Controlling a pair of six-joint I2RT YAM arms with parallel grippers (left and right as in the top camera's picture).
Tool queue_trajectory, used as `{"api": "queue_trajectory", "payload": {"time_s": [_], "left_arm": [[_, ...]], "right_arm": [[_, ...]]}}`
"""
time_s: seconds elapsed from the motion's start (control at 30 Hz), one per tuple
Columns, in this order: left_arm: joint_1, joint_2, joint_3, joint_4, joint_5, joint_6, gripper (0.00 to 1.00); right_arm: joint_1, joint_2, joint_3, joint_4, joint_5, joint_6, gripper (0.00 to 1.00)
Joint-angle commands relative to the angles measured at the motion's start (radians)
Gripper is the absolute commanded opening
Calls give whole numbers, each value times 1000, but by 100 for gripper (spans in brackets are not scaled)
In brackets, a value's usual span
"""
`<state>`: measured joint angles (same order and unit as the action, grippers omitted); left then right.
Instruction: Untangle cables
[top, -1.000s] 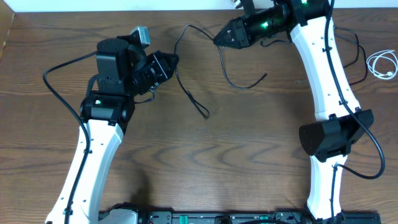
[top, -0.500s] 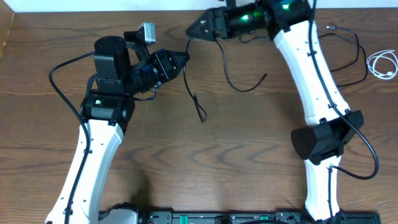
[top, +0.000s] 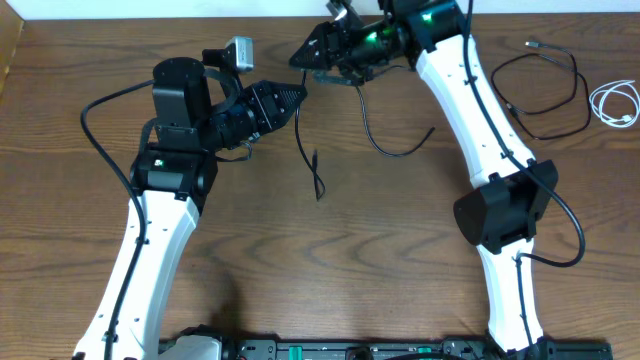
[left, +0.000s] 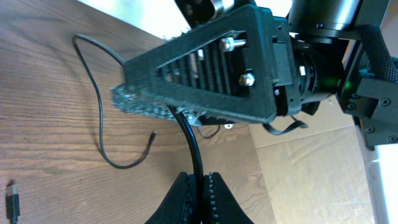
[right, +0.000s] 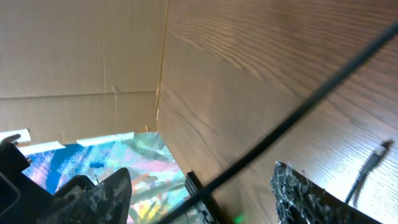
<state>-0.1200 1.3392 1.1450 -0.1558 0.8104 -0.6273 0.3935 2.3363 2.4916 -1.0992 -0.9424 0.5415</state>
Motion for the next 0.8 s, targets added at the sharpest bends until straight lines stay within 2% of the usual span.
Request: {"api": "queue_trajectory", "payload": {"time_s": [0.0,0.1,0.17,0.2,0.27,0.3,0.43,0.5,0.6,0.7,0.77], "left_arm": [[-2,17,2,5,16,25,7],[-2,26,2,5,16,24,7],[-9,29,2,6,16,24,7],[-12,29,2,8,16,25,7],[-17,29,2,9,12,25,7],[-17,29,2,9,12,25,8],[-16,29,2,9,7,24,8],[-16,29,2,9,-15,24,14],[-16,29,2,9,-73,24,37],[-16,29,2,8,-189,24,46],[-16,29,2,8,-230,24,47]], "right_arm": [[0,-6,6,-3,-37,11,68],[29,-6,6,8,-36,11,67],[50,-6,6,34,-36,13,62],[58,-6,6,47,-35,13,52],[64,-6,6,56,-9,21,21],[64,-6,6,56,10,19,1],[28,-11,7,40,97,8,1],[-14,-38,8,32,124,-13,1],[-94,-125,8,32,158,-52,1],[-199,-255,8,28,211,-80,1],[-248,-308,8,28,216,-89,1]]}}
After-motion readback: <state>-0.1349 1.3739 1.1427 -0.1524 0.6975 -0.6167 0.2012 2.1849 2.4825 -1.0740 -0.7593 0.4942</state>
